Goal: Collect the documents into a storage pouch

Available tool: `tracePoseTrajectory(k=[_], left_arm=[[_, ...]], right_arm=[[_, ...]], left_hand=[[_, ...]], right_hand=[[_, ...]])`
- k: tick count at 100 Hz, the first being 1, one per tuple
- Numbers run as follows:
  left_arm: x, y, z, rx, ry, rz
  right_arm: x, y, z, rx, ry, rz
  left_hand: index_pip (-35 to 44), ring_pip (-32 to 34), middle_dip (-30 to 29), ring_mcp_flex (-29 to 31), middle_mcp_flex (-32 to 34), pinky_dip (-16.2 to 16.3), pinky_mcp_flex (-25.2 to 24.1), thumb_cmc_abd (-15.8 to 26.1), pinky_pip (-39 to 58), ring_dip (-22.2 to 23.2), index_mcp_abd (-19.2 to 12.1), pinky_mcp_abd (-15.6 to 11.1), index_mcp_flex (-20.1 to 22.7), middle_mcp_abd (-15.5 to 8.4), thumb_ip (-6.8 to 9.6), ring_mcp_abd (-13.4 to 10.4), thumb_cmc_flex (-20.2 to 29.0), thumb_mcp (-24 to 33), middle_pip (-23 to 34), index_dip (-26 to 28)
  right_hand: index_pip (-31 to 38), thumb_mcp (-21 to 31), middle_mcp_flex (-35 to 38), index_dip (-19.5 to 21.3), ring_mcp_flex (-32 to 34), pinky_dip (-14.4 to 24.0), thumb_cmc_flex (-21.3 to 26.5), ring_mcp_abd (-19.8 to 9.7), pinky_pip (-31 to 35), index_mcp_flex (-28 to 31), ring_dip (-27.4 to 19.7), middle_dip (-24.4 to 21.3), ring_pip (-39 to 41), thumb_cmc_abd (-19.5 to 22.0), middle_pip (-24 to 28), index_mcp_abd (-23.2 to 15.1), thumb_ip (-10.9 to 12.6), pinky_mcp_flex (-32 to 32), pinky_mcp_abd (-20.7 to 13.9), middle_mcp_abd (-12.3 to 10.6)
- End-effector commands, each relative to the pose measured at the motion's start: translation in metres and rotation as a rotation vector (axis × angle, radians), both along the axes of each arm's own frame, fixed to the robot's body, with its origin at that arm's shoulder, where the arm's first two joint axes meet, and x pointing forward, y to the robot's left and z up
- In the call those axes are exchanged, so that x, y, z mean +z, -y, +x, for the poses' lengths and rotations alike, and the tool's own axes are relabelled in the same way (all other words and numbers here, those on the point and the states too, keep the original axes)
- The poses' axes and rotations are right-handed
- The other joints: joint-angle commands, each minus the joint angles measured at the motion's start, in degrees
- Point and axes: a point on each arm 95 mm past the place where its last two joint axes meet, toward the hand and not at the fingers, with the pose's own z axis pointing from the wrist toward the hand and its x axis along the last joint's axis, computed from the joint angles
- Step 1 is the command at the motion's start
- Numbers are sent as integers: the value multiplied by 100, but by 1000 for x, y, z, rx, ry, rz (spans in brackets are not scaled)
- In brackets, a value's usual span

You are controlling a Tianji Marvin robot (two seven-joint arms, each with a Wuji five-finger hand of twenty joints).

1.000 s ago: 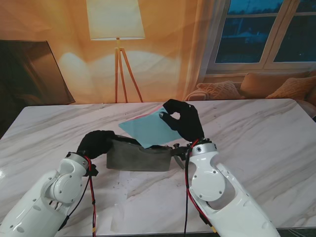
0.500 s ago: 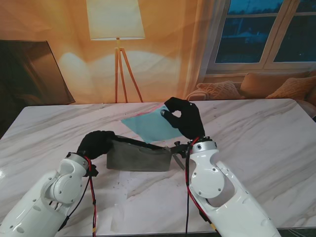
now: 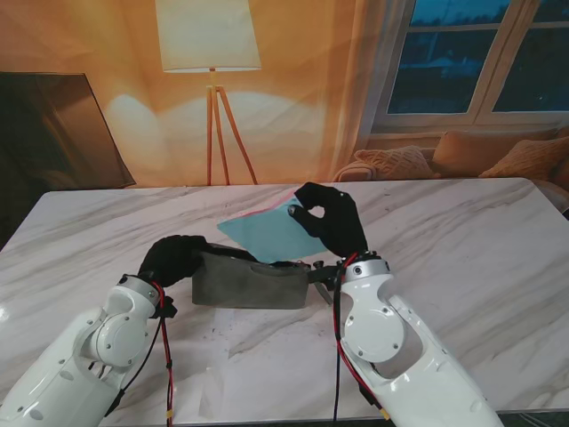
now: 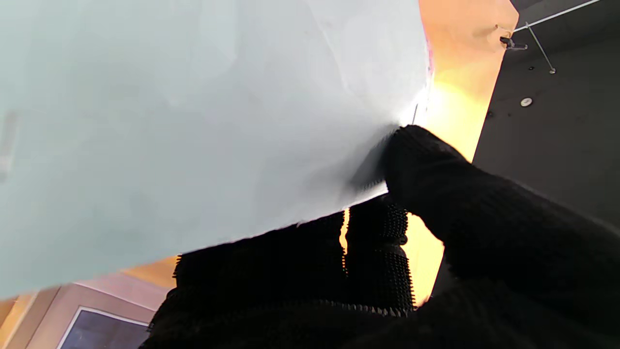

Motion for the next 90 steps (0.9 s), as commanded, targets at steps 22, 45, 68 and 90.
tracePoseTrajectory(k=[22,45,68,90], left_arm=[[2,3,-1,-5,1,-9],[1,3,-1,-16,11,-10],[0,2,-1,-24,23,-1],[-3,6,-3,-17,11,-36]], right_arm=[[0,-3,-4,33,-12,-7],[-10,-13,-3,53,-82,1],[-19,-23,2,60,-120,-13],[-22,-33,2,50,-146,22]], left_hand=[[190,257,118,57,145,-97,-134,196,-56,94,402,-336,-92,-90,-91,483,84,-99,197,213],[178,182,22,24,171,-125,-128,217,-87,54,0,-383,-41,-251,-50,434,67,-195,74,182],[189,68,-54,26,181,-196,-106,298,-121,-26,-257,-421,13,-366,-30,342,33,-199,-57,170],[206,52,-43,32,196,-220,-110,301,-115,-44,-236,-408,13,-363,-26,343,49,-212,-67,182]], right_hand=[[258,112,57,125,99,-18,122,-192,68,233,26,5,8,135,15,-304,-69,7,-107,40],[256,110,48,125,87,-12,140,-171,66,233,22,9,0,140,9,-283,-66,-8,-87,63],[249,77,25,131,61,3,139,-190,74,218,24,13,-1,167,4,-297,-67,-20,-74,33],[215,-20,-45,142,17,52,195,-276,124,139,1,1,-58,214,-37,-469,-44,-6,38,-74]])
